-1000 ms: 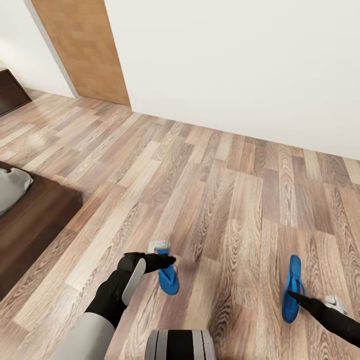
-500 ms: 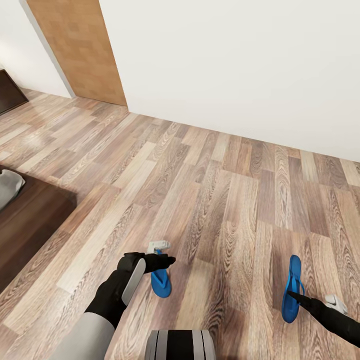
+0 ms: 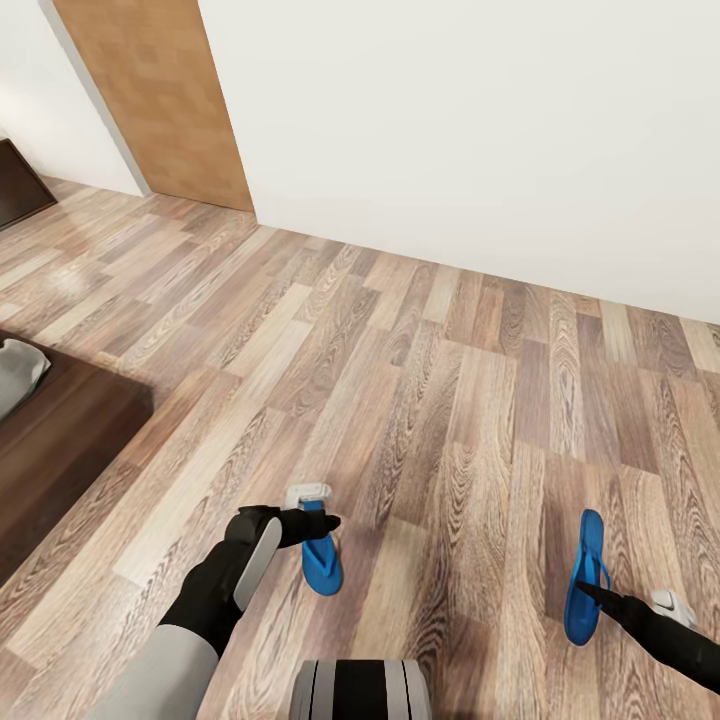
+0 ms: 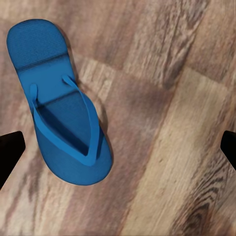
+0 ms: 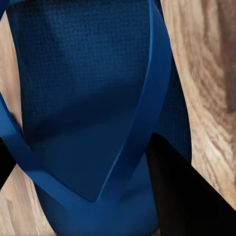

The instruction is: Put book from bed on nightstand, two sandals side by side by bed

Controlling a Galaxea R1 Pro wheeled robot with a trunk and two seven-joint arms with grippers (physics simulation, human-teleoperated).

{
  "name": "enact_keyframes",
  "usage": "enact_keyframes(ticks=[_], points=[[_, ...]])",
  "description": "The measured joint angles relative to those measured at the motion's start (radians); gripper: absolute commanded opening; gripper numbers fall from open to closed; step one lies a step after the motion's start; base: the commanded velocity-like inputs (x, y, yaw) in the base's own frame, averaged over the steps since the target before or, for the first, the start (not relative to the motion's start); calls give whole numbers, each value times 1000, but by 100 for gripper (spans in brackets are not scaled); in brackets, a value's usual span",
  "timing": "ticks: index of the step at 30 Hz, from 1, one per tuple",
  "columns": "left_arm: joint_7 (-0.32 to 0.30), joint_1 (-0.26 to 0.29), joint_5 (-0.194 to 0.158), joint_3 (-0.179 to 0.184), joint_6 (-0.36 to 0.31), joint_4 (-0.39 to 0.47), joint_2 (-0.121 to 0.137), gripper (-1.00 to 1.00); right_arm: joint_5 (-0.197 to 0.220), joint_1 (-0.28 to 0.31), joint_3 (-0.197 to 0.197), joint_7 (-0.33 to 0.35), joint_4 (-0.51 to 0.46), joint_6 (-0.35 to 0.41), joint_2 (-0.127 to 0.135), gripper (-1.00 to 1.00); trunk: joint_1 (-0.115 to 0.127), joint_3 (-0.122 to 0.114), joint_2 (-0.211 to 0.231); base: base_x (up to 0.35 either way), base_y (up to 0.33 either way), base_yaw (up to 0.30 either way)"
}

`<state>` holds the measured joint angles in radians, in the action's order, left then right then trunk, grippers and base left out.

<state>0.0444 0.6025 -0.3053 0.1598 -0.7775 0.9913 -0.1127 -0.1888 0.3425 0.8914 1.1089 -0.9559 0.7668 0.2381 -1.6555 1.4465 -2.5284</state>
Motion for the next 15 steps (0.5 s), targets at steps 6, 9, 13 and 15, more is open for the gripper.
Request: enact_keyframes(ticks=[6,9,13,15], points=[[0,0,0,3,1,-6,-2,100,12,0,-2,51,-178,154,-1,-100,0,0,0,0,0,0],[0,0,0,4,2,-7,-3,100,37,1,-1,82,-334,268,-2,-100,0,0,0,0,0,0],[2,0,0,3,2,-7,-4,100,201,1,-3,102,-469,272,-2,-100,0,0,0,0,0,0],[2,0,0,3,2,-7,-4,100,220,1,-4,103,-478,269,-2,-100,0,0,0,0,0,0]])
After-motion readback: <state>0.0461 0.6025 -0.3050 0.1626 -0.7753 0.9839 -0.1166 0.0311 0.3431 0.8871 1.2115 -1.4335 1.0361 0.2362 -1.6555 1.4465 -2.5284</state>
